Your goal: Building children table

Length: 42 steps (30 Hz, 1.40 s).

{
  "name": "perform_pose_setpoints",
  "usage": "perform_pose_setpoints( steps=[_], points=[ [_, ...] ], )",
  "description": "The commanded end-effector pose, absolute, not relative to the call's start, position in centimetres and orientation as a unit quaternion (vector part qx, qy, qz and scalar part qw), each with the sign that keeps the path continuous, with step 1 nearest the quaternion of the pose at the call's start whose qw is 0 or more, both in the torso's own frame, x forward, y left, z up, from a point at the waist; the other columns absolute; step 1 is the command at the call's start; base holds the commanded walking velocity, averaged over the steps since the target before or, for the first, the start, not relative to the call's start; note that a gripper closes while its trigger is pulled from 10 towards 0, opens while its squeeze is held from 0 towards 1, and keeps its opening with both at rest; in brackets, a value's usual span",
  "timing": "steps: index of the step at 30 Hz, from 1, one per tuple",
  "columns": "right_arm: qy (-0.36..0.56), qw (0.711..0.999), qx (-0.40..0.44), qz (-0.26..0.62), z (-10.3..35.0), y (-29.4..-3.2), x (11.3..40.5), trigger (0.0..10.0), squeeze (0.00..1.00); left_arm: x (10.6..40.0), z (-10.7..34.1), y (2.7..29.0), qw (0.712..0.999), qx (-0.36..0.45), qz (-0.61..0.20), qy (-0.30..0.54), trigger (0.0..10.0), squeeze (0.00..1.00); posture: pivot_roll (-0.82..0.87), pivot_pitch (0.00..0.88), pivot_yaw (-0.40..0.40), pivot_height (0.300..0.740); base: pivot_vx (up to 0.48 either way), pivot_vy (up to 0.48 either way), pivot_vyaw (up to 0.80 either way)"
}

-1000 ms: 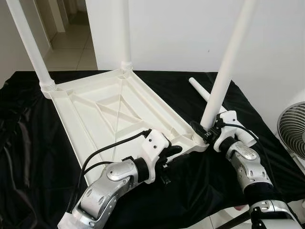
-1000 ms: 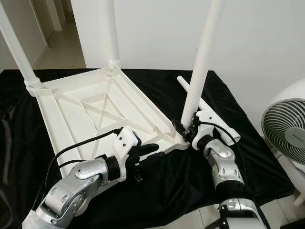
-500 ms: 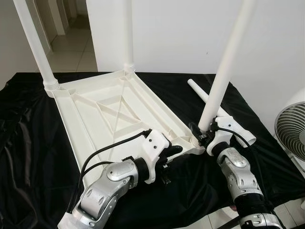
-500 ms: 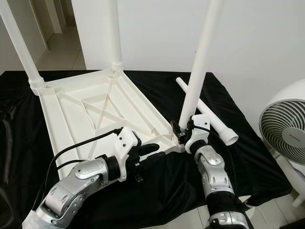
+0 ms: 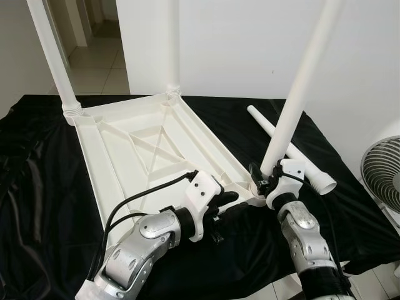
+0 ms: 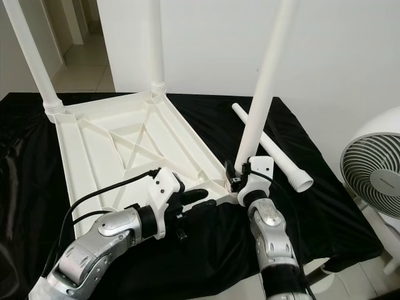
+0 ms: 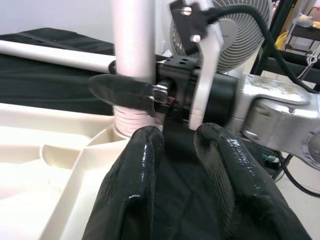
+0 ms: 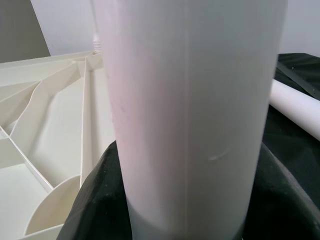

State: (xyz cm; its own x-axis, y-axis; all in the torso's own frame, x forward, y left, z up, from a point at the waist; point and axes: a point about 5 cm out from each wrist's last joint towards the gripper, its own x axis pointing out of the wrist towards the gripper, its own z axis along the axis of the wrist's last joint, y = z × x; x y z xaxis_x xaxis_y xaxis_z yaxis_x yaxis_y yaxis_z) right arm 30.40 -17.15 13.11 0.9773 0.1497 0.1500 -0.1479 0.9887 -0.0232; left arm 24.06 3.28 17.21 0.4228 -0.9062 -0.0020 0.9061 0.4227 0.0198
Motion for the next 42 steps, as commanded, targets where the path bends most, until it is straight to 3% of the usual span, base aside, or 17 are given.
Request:
perform_pose_setpoints(
  steps=[1, 16, 24, 29, 42],
  points=[
    [-0.072, 0.995, -0.005, 0.074, 12.4, -17.4, 29.7, 10.0, 0.00, 24.1, 17.4, 3.4, 0.847, 0.015, -0.531, -0.008, 10.0, 0.00, 0.03, 0.022, -0.042, 0.740, 0.000, 0.000, 0.00],
    [-0.062, 0.995, -0.025, 0.074, 11.9, -17.7, 29.2, 10.0, 0.00, 24.4, 17.7, 3.8, 0.850, 0.015, -0.526, -0.011, 10.0, 0.00, 0.03, 0.033, -0.032, 0.740, 0.000, 0.000, 0.00],
    [-0.001, 0.995, -0.035, -0.089, 11.5, -17.4, 30.7, 10.0, 0.00, 24.5, 17.9, 3.9, 0.852, 0.014, -0.523, -0.013, 10.0, 0.00, 0.03, 0.040, -0.033, 0.740, 0.000, 0.000, 0.00],
    [0.004, 0.995, -0.011, -0.094, 11.3, -15.8, 30.9, 10.0, 0.00, 24.5, 18.0, 3.8, 0.853, 0.010, -0.522, -0.013, 10.0, 0.00, 0.04, 0.041, -0.031, 0.740, 0.000, 0.000, 0.00],
    [-0.008, 0.988, -0.009, -0.155, 10.9, -15.4, 30.5, 10.0, 0.00, 24.6, 18.0, 4.0, 0.854, 0.013, -0.519, -0.013, 10.0, 0.00, 0.05, 0.042, -0.033, 0.740, 0.000, 0.000, 0.00]
  ],
)
